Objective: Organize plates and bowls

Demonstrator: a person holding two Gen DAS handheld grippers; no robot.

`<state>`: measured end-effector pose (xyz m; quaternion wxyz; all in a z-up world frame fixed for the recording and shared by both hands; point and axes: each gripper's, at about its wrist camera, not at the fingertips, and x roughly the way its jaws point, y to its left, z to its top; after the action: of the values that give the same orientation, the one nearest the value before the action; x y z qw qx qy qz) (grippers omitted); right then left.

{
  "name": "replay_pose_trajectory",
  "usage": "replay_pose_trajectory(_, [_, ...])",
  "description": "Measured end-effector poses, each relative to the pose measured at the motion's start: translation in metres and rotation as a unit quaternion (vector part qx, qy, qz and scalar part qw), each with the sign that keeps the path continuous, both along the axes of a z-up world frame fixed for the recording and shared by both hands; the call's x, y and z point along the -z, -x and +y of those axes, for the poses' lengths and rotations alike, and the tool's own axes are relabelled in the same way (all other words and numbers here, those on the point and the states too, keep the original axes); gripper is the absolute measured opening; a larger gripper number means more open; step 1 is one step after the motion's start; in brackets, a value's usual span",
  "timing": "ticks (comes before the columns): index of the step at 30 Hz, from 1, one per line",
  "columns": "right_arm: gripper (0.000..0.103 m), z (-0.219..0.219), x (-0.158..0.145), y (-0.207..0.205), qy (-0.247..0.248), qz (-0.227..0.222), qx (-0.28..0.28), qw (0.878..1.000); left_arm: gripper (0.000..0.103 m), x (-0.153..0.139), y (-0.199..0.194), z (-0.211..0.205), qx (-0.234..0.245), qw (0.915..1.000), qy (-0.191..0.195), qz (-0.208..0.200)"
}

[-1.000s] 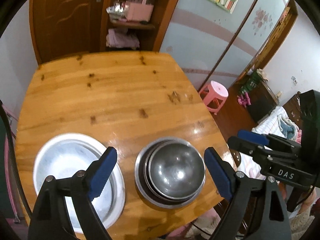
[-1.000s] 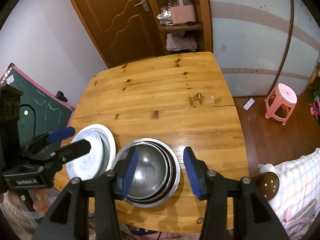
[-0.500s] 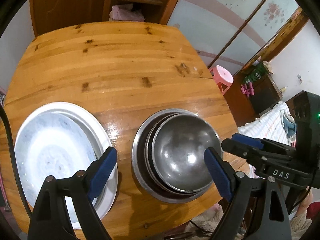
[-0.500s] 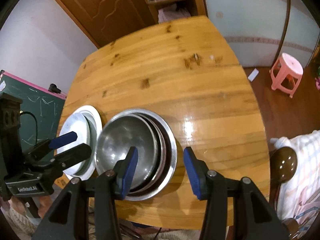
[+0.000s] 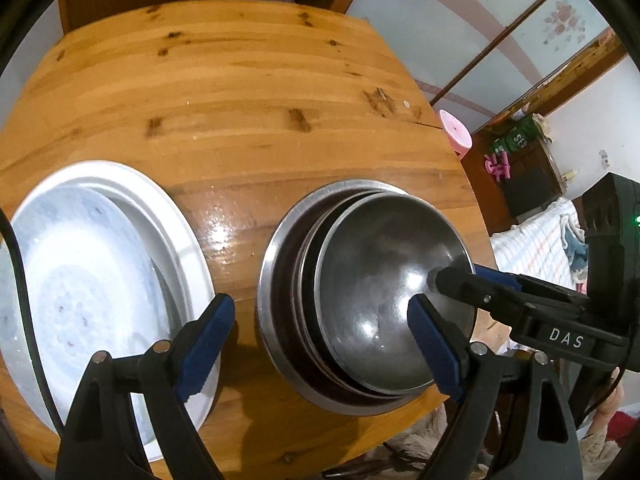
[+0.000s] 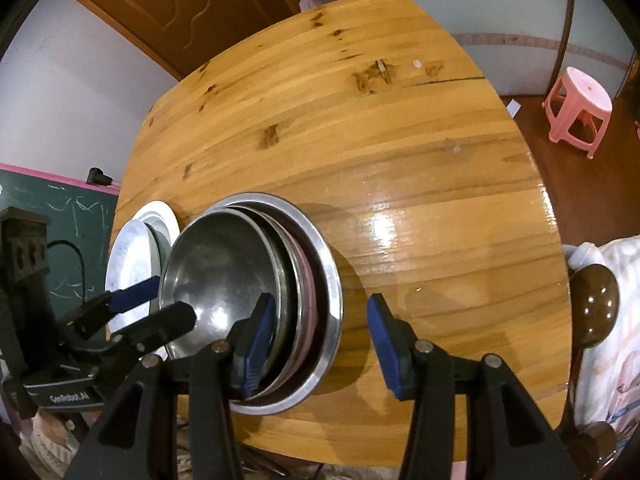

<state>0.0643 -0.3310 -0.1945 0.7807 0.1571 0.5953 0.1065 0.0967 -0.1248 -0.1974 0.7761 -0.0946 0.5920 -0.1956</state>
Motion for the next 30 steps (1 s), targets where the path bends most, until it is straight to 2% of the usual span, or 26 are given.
replay_pose_trajectory(3, [0.047,0.001,0.002,-0.002,-0.003,0.003,-0.002,1.0,0.077,0.005,-0.002,0.002,-0.003,0.9999,0.005,0.01])
replay_pose_trajectory(5, [0.047,0.002,0.003,-0.002,-0.002,0.005,-0.002,1.0,0.068,0.009,-0.004,0.004,-0.005,0.9996,0.015,0.024])
replay_pose_trajectory(11, [0.047,0.002,0.009,-0.004,-0.016,0.023,0.001,1.0,0.048,0.021,-0.003,0.01,-0.009,0.998,0.028,0.056])
replay_pose_trajectory(13, [0.043,0.004,0.011,-0.005,-0.025,0.028,-0.001,0.999,0.044,0.024,-0.004,0.011,-0.01,0.9973,0.035,0.064])
replay_pose_trajectory(14, [0.036,0.004,0.011,-0.005,-0.025,0.028,-0.001,0.999,0.042,0.026,-0.004,0.011,-0.01,0.9964,0.047,0.07])
replay_pose_trajectory(25, [0.033,0.016,0.006,-0.005,0.0,0.034,-0.007,0.999,0.04,0.022,-0.002,0.016,-0.02,0.9961,0.042,0.074])
replay_pose_trajectory(30, [0.033,0.015,-0.008,-0.003,-0.012,0.029,0.002,1.0,0.04,-0.001,0.004,0.025,-0.021,0.9974,0.046,0.05])
